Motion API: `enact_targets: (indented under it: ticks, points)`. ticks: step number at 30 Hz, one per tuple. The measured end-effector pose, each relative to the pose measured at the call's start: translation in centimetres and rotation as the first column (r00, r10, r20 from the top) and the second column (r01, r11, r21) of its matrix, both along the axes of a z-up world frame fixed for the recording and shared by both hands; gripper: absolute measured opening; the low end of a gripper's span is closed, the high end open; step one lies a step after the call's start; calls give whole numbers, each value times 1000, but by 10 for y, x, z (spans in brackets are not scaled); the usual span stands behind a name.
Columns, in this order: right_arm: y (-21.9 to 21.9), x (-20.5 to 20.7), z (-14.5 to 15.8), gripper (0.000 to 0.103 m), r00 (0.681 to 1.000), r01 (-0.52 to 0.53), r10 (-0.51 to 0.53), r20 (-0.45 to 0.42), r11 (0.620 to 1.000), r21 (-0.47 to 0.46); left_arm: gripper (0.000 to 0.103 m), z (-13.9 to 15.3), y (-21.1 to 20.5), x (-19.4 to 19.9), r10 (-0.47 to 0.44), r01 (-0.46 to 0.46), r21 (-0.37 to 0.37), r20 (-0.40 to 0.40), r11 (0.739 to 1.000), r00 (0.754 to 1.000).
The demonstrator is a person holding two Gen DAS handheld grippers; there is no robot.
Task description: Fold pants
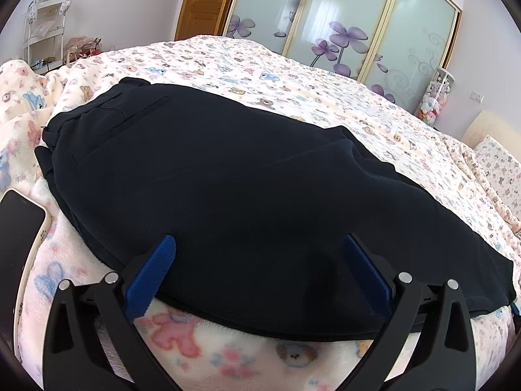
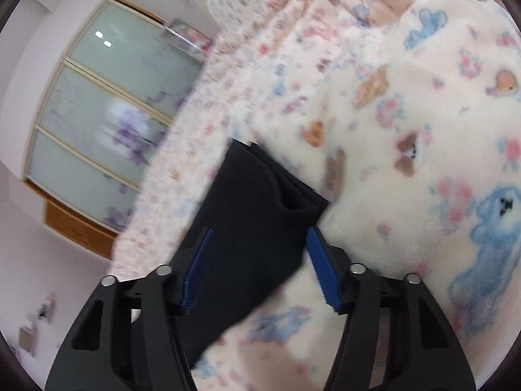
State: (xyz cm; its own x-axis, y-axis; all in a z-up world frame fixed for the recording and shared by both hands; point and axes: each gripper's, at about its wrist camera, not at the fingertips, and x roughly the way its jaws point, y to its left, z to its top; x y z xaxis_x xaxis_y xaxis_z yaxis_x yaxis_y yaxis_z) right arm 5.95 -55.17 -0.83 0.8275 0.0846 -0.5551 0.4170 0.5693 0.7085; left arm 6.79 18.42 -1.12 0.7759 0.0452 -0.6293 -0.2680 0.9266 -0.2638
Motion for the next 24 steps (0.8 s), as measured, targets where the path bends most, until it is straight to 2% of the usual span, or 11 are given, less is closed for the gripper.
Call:
enact_targets:
  ticks: [6,15,18,20,24]
  points:
    - [-2,11,-6,55,996,39,-40,-86,999,-21,101,0,0,0,0,0,3,-1,1000,1000]
    - [-11,20,-16,54,995,63,-65,-72,998,-28,101,0,1,0,-1,1,6,-2,1000,1000]
    - [-12,21,-16,44,995,69,-72,-75,997,-43,101,0,1,0,-1,1,5,-2,1000,1000]
    - [-14,18,-18,29,995,73,-75,-66,997,-33,101,0,1,-1,-2,2,3,-1,1000,1000]
    - [-12,11,-12,19,998,58,-58,-11,997,-41,101,0,1,-2,-2,2,-2,4,1000,1000]
